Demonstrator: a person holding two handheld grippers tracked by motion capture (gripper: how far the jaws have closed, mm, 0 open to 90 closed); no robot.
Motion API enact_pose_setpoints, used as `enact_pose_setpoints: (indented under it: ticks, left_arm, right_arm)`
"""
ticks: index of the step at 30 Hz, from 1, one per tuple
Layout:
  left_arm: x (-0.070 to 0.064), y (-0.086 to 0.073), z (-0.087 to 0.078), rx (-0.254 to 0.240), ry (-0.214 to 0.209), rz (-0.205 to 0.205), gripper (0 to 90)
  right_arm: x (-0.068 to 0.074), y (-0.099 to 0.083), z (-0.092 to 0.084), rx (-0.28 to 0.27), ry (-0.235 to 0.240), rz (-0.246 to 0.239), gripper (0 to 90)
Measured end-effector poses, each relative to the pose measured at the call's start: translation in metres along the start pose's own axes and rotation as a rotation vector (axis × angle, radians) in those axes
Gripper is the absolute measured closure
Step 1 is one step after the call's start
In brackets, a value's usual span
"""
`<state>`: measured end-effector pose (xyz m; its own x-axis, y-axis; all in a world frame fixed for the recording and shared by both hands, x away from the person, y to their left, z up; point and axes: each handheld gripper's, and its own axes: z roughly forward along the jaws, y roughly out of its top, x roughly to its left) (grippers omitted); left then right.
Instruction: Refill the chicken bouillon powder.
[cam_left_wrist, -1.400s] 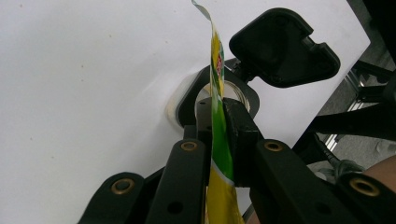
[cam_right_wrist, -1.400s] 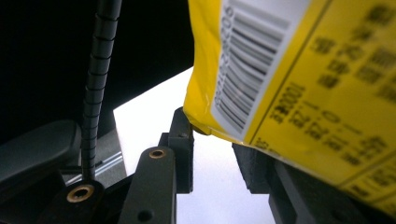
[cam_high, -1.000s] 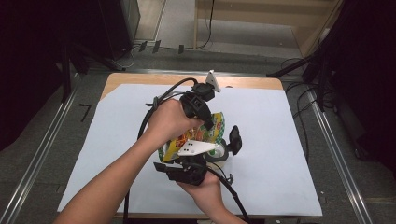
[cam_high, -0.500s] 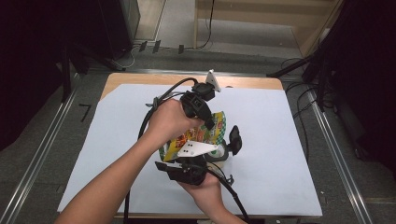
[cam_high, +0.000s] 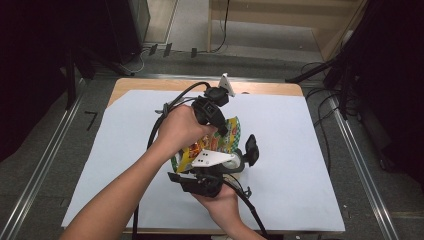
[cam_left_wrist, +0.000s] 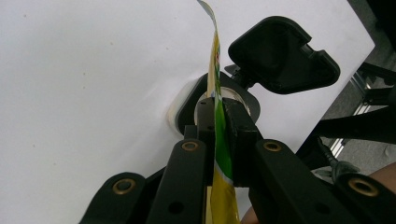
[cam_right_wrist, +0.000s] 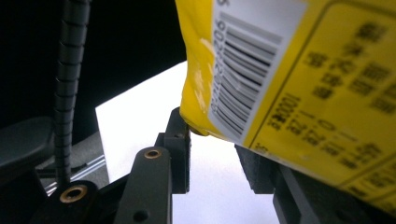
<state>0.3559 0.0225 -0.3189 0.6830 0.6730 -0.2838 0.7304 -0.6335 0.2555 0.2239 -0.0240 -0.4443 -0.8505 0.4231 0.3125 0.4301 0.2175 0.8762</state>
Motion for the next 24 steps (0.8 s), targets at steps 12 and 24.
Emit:
enact_pose_setpoints:
  ticks: [12, 24]
  left_arm:
    - [0.0036, 0.0003, 0.0016, 0.01, -0.013, -0.009, 86.6]
    - [0.0017, 0.0009, 0.0032, 0.025, -0.019, -0.012, 86.0]
  right_arm:
    - [0.0027, 0.003, -0.0019, -0.002, 0.013, 0.009, 68.5]
    - [0.0027, 0.004, -0.0017, -0.007, 0.008, 0.024, 68.6]
